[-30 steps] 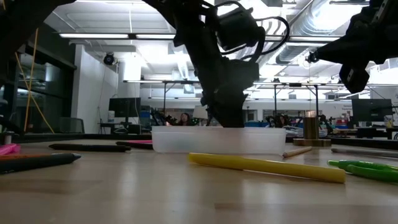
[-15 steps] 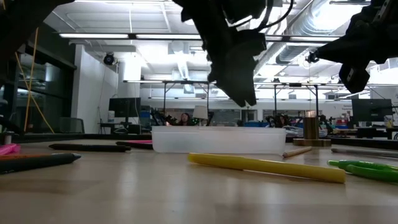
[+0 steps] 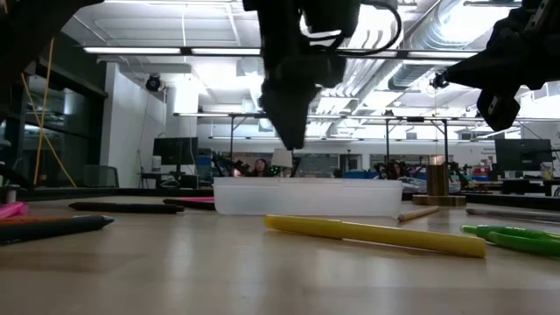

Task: Pick & place school supplies into a supply box
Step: Put the pink pen into the container

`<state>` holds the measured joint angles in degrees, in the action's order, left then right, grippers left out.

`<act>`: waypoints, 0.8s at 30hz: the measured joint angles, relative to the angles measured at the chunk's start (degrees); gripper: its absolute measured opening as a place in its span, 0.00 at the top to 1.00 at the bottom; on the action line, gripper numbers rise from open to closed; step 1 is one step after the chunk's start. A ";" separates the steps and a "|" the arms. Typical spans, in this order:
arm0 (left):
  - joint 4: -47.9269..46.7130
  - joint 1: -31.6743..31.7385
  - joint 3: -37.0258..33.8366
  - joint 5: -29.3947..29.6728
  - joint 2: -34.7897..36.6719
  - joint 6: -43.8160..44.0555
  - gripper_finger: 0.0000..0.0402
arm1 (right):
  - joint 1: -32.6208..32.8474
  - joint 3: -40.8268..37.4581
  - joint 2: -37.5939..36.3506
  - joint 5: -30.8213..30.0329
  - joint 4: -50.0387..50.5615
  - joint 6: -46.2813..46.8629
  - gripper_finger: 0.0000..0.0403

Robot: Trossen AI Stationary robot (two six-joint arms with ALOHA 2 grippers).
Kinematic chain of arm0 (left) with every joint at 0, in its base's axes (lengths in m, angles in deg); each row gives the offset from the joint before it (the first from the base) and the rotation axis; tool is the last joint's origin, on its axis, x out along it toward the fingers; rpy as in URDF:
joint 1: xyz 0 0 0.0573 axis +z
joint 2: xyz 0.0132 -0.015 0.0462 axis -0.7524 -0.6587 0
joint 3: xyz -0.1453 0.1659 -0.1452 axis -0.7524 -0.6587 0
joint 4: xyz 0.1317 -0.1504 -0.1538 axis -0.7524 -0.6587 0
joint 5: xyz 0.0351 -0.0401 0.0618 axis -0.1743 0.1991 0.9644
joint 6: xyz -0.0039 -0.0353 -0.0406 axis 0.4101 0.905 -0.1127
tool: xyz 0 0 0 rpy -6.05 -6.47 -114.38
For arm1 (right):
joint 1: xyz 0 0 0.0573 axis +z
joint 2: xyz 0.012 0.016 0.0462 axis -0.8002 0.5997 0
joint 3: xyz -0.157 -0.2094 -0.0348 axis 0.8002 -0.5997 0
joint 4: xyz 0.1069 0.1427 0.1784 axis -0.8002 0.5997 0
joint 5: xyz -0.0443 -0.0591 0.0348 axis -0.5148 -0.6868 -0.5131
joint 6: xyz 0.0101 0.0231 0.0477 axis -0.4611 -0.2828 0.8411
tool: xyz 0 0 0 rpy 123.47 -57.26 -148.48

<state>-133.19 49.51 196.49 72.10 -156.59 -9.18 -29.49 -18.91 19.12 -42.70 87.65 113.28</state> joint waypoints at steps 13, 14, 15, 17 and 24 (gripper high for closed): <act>-7.49 0.02 -0.03 0.93 4.10 0.01 0.35 | 0.00 0.00 0.34 0.07 3.01 0.17 0.97; -7.05 0.02 -0.04 1.77 4.65 0.02 0.35 | 0.00 0.00 0.37 0.09 3.08 0.17 0.97; -7.54 0.02 -0.25 2.53 5.33 0.01 0.35 | 0.00 0.00 0.44 0.09 3.10 0.17 0.97; -7.72 0.02 -0.51 3.76 6.24 0.02 0.35 | 0.00 0.00 0.33 0.10 3.11 0.17 0.97; -4.05 0.04 -7.99 4.24 13.27 1.45 0.35 | 0.00 0.02 0.40 0.13 3.85 0.17 0.97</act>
<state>-137.24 49.54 188.50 76.34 -143.32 -7.73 -29.49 -18.89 19.52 -42.57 91.50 113.45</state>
